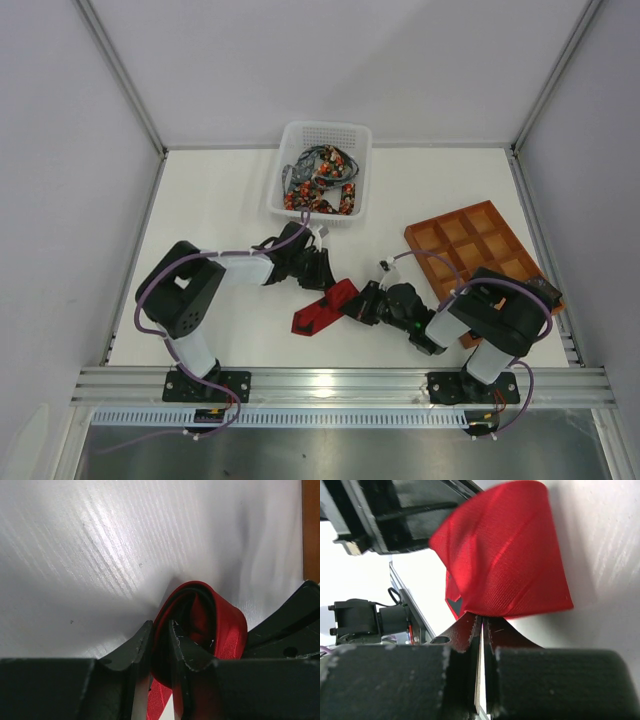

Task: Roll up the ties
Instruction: Roll the tie

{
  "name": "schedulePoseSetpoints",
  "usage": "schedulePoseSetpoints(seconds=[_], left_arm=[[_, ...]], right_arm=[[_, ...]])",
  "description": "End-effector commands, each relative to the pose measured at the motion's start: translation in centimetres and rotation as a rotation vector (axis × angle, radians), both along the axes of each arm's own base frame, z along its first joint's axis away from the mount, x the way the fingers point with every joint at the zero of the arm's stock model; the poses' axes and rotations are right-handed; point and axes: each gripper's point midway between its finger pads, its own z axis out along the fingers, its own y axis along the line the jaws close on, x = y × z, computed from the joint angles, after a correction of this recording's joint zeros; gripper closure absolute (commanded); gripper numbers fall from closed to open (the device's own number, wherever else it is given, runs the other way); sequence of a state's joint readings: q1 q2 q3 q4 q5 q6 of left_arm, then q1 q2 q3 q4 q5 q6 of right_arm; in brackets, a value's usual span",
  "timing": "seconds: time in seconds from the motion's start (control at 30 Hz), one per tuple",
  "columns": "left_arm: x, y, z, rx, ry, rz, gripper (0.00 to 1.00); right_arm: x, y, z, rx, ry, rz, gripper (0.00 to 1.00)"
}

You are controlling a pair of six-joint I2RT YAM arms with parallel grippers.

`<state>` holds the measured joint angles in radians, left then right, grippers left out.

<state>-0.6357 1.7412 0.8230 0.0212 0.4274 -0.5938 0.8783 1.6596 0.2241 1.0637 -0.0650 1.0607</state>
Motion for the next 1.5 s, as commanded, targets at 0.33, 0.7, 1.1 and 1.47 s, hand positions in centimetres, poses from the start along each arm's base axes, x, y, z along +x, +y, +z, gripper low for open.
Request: schedulePoseSetpoints(seconds=[0.33,0.7,1.1,1.47], left_arm=[[-1.3,-0.1,-0.4,0.018,0.013,-0.019,0.72],[1.1,3.3,0.7,0.125,-0.047,0.092,0.63],[1.4,4.5,5.3,0.083,-0.171,0.164,0.62],[-2.6,-1.1,9.9,-0.207,-0.207,-0.033,0.72]], right_arm=[[1.9,0.5,-0.5,-0.044,-0.053,-0.081,1.00],[-0.1,-2.0,-1.6,-0.147,0.040,-0.080,1.00],[-0.3,-4.5,0.5,-0.218,0.044,-0.102,1.00],[3.6,-7.6,6.4,-0.312,0.006,-0.014,0.89]])
